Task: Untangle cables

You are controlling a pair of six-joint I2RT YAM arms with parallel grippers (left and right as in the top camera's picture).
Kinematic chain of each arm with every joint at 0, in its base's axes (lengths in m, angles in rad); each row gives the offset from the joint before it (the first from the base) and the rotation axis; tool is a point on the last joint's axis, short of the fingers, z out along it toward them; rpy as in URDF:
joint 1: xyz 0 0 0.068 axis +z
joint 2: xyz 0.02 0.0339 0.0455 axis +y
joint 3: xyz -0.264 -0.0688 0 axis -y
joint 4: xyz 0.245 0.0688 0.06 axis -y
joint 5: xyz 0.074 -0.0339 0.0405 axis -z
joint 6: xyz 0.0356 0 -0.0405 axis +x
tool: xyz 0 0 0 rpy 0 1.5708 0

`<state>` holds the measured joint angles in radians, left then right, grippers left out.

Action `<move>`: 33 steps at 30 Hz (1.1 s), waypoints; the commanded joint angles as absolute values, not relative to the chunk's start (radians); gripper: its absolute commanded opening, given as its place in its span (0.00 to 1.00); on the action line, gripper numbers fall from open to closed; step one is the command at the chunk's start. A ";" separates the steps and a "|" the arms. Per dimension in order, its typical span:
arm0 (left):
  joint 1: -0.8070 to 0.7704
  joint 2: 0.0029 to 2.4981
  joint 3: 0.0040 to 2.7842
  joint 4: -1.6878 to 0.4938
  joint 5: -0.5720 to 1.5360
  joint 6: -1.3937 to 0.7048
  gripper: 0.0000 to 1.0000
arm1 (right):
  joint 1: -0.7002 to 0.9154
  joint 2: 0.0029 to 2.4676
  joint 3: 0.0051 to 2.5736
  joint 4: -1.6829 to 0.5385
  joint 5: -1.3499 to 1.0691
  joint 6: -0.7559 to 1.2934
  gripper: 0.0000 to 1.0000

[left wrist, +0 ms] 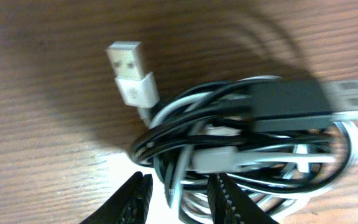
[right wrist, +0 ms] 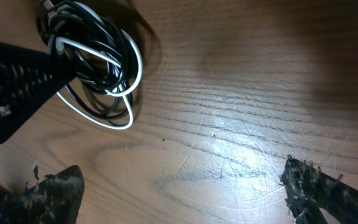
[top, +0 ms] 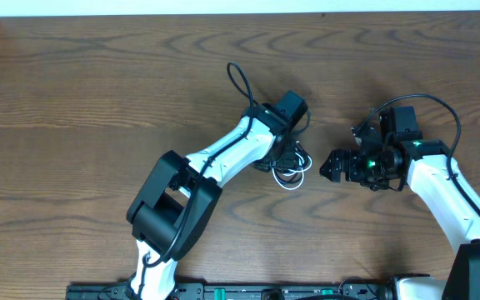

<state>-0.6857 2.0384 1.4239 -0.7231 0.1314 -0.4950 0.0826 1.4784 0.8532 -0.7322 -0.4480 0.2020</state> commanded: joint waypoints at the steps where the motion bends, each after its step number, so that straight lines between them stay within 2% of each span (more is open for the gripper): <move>1: -0.686 2.046 1.389 -0.727 0.073 -0.574 0.22 | 0.088 1.484 0.847 -0.729 -0.447 0.208 0.98; 2: -0.686 2.046 1.390 -0.725 0.074 -0.574 0.12 | 0.088 1.484 0.847 -0.728 -0.447 0.208 0.98; 3: -0.686 2.046 1.390 -0.720 0.074 -0.574 0.08 | 0.088 1.484 0.847 -0.728 -0.447 0.208 0.98; 12: -0.686 1.945 1.401 -0.739 0.121 -0.400 0.07 | 0.088 1.484 0.847 -0.724 -0.400 0.184 0.99; 17: -0.687 1.812 1.401 -0.739 0.275 -0.329 0.08 | 0.127 1.484 0.847 -0.711 -0.580 -0.019 0.98; 21: -0.696 1.795 1.401 -0.750 0.316 -0.329 0.07 | 0.183 1.484 0.847 -0.669 -0.612 -0.051 0.95; 23: -0.708 1.796 1.399 -0.766 0.323 -0.328 0.07 | 0.214 1.484 0.847 -0.629 -0.606 -0.051 0.91; 29: -0.746 1.796 1.399 -0.782 0.359 -0.307 0.07 | 0.255 1.484 0.847 -0.564 -0.525 -0.049 0.61; 32: -0.759 1.796 1.399 -0.784 0.360 -0.307 0.08 | 0.257 1.484 0.847 -0.570 -0.513 -0.049 0.56; 33: -0.759 1.796 1.399 -0.784 0.359 -0.307 0.07 | 0.256 1.484 0.847 -0.575 -0.503 -0.049 0.45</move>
<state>-0.7544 1.7920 1.3972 -0.7818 0.3389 -0.3317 0.2481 1.4784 0.8513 -0.5690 -0.5312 -0.0376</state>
